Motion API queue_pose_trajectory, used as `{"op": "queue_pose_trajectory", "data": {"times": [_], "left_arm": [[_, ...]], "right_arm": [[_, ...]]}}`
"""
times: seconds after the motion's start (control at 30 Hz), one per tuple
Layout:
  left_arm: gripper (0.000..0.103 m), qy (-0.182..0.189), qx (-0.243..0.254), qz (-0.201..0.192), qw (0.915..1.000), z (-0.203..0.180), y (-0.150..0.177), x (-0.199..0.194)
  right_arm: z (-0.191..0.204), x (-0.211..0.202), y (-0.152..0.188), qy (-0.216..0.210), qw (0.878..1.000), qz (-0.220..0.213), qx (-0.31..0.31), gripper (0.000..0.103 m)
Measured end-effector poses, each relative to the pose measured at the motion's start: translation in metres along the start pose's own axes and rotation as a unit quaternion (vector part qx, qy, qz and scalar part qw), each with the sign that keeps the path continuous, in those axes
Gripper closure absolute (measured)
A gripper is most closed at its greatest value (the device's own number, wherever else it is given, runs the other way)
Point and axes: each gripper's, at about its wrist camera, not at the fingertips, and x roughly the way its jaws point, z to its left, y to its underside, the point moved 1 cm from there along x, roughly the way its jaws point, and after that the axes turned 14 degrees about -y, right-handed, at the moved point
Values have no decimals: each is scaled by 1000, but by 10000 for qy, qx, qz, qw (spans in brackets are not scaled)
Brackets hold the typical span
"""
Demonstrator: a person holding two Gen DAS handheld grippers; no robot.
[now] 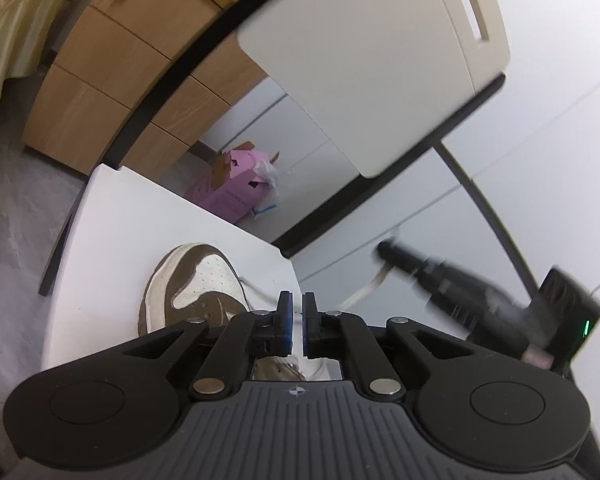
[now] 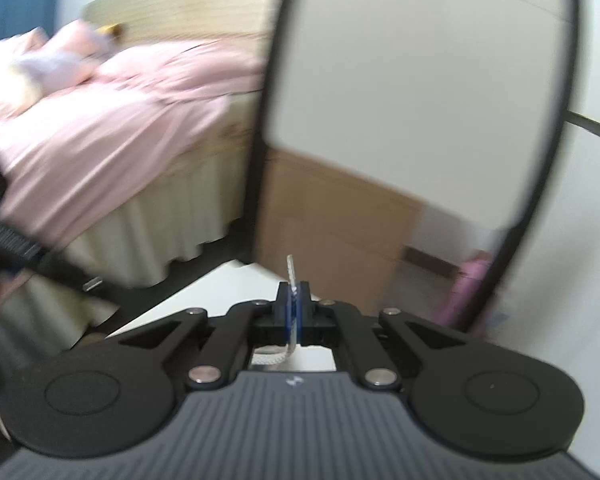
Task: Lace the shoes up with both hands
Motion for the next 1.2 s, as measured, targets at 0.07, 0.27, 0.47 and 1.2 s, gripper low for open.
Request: {"op": "queue_pose_trajectory", "data": {"times": [0.07,0.27,0.47,1.2], "left_arm": [[98,-51,173,20,9998,-4,1,-2],[66,-138,565,-36,9983,-14,6,-10],[53,-396,862,-104,9954,-15,9,-17],[52,-1743,3069,-336,9350,-38,46,-7]], "right_arm": [[-16,-18,-9,375,9992,-127,99,100],[-62,-85,-37,1749,9826,-563,253,100],[-74,-112,-40,3380,9403,-371,-146,100],[71,95,10,-1295,9764,1427,-977,100]]}}
